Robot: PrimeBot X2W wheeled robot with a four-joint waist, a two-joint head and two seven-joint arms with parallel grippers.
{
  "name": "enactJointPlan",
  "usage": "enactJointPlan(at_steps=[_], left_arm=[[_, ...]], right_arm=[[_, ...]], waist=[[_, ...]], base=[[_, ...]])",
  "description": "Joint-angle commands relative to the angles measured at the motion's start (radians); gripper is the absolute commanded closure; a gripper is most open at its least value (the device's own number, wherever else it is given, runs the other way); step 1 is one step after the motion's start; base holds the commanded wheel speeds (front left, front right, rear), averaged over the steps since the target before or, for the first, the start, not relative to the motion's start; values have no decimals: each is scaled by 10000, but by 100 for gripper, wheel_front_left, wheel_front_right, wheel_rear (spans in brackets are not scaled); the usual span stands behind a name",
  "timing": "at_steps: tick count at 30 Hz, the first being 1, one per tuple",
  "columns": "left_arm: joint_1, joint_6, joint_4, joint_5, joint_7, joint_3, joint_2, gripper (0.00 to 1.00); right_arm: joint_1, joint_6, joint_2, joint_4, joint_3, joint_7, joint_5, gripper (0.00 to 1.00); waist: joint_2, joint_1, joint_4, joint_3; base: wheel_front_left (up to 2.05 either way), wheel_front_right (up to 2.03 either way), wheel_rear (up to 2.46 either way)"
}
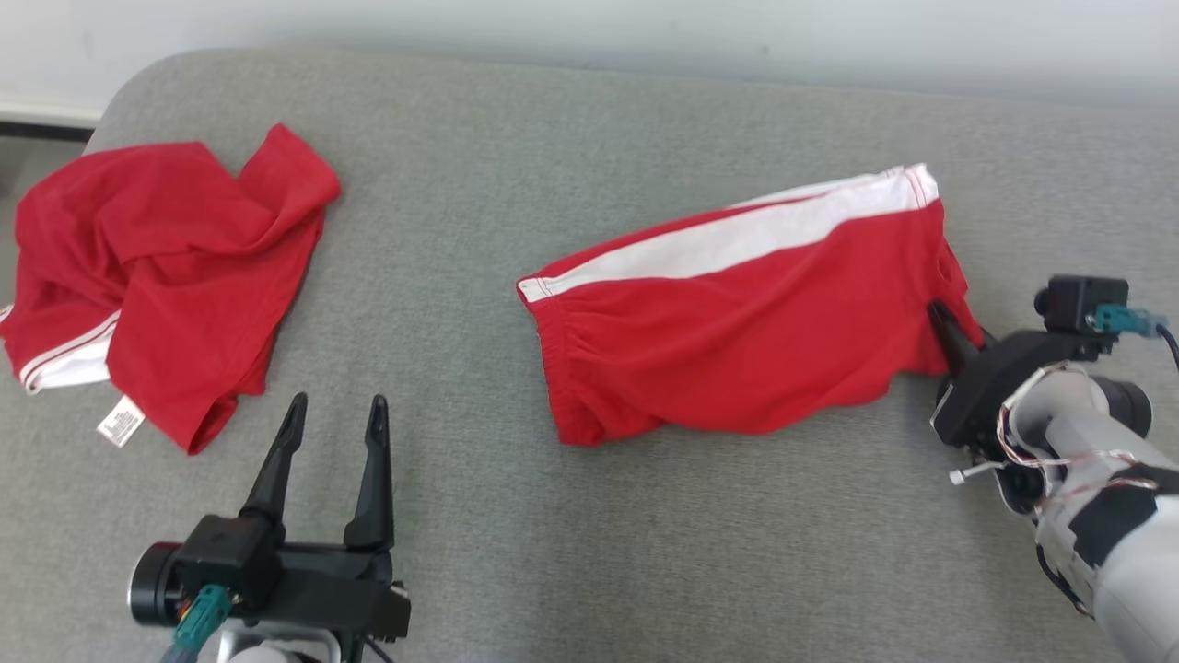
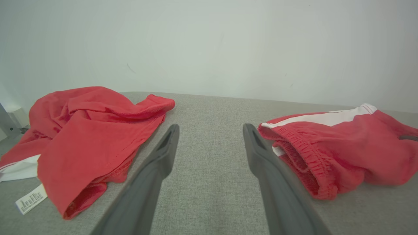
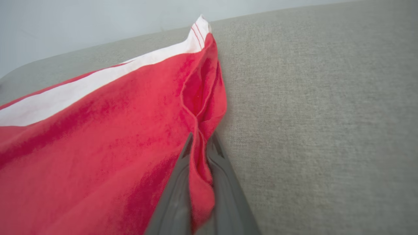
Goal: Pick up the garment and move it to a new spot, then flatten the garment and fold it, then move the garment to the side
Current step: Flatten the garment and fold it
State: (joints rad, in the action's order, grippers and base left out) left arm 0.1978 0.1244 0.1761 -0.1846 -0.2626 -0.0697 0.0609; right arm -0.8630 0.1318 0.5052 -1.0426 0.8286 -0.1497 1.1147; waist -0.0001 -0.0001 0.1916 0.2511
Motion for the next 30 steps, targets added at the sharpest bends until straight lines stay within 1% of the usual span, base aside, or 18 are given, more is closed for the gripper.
enactJointPlan(at_steps=[1, 5, 9, 16, 19, 25, 30], left_arm=[[-169, 55, 9, 30, -33, 63, -35, 0], [-458, 77, -46, 58, -33, 250, -45, 0], [-769, 53, -99, 78, -33, 319, -49, 0], [-1092, 54, -271, 48, -33, 333, -38, 0], [-1232, 47, -318, 79, -33, 355, -58, 0], [-1283, 48, -343, 13, -33, 373, -78, 0], [-1329, 49, -333, -45, -33, 491, -89, 0]], right_arm=[[231, -23, 101, 64, -14, -86, 86, 100], [805, -23, 412, 517, 89, -241, 353, 100], [1507, -23, 885, 1029, 66, -390, 718, 100], [2688, -24, 1605, 1717, -141, -562, 1356, 100], [2745, -24, 1653, 1831, -237, -653, 1444, 100], [2410, -24, 1635, 2260, -309, -844, 1180, 100], [2247, -24, 1403, 3161, -178, -973, 693, 100]], waist=[[1, 1, -208, -207], [1, 1, -558, -485], [1, 1, -872, -678], [1, 1, -1215, -848], [1, 1, -1304, -932], [1, 1, -1356, -1019], [1, 1, -1372, -1157]], base=[[0, 0, 0], [0, 0, 0], [0, 0, 0], [0, 0, 0], [0, 0, 0], [0, 0, 0], [0, 0, 0]])
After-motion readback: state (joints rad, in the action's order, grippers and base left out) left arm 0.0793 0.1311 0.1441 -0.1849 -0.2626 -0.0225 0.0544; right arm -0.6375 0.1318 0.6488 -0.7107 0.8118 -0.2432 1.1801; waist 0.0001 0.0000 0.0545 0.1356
